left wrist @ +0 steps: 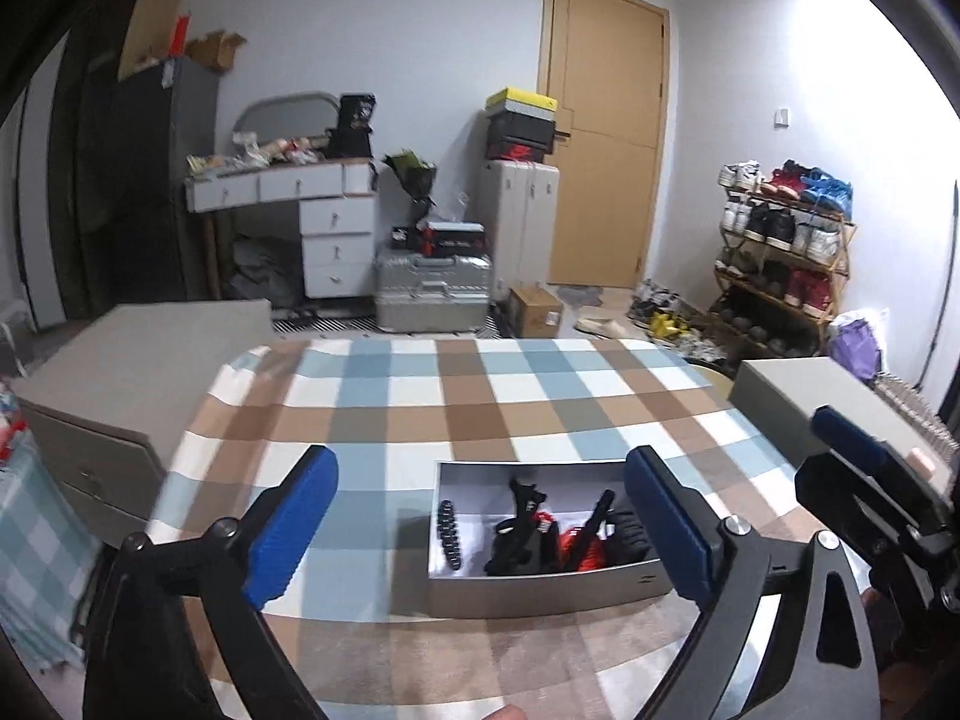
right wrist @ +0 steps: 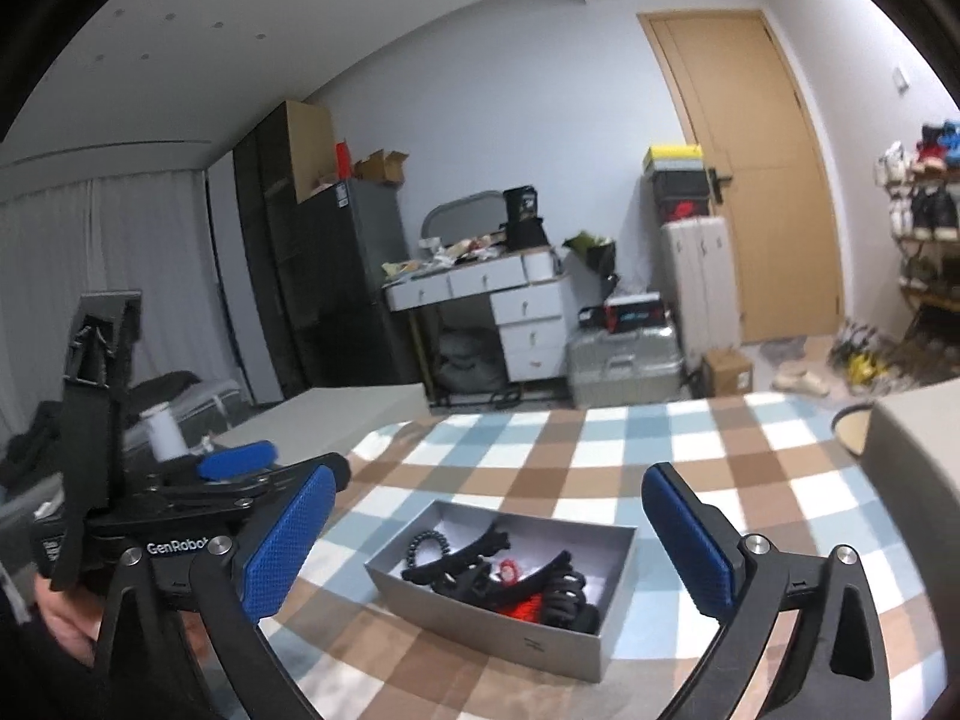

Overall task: Organize jewelry
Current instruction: 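Withdraw both tools from the box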

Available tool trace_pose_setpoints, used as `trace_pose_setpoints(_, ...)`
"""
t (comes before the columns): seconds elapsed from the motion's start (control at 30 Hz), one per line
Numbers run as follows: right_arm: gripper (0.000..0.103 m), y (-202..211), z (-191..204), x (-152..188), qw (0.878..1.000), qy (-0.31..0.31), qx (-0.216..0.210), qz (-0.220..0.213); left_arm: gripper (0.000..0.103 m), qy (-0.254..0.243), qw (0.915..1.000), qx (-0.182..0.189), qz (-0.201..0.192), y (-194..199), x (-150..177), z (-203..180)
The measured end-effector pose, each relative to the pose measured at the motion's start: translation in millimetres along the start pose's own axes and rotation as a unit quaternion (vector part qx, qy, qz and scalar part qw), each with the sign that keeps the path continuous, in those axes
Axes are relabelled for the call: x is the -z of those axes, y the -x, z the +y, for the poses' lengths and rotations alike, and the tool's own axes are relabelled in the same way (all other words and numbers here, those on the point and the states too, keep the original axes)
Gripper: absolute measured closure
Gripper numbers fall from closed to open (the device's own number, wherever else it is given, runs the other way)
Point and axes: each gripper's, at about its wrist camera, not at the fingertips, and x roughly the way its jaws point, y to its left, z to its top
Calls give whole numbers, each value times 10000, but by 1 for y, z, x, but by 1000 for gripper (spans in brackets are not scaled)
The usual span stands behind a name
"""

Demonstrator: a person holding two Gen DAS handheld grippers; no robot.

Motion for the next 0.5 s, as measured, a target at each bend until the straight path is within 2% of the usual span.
trace_pose_setpoints(0.1,0,7,4,2,9999,44,61,-98,3,37,9989,-316,-336,12,4,1)
trace_pose_setpoints(0.23,0,21,9,6,9985,174,224,-467,1,116,9951,-471,-867,27,11,6)
trace_pose_setpoints(0.33,0,32,12,17,9940,463,488,-863,1,-79,9932,-693,-936,22,20,4)
trace_pose_setpoints(0.5,0,33,11,33,9901,717,797,-904,1,-162,9879,-1000,-1171,15,36,11)
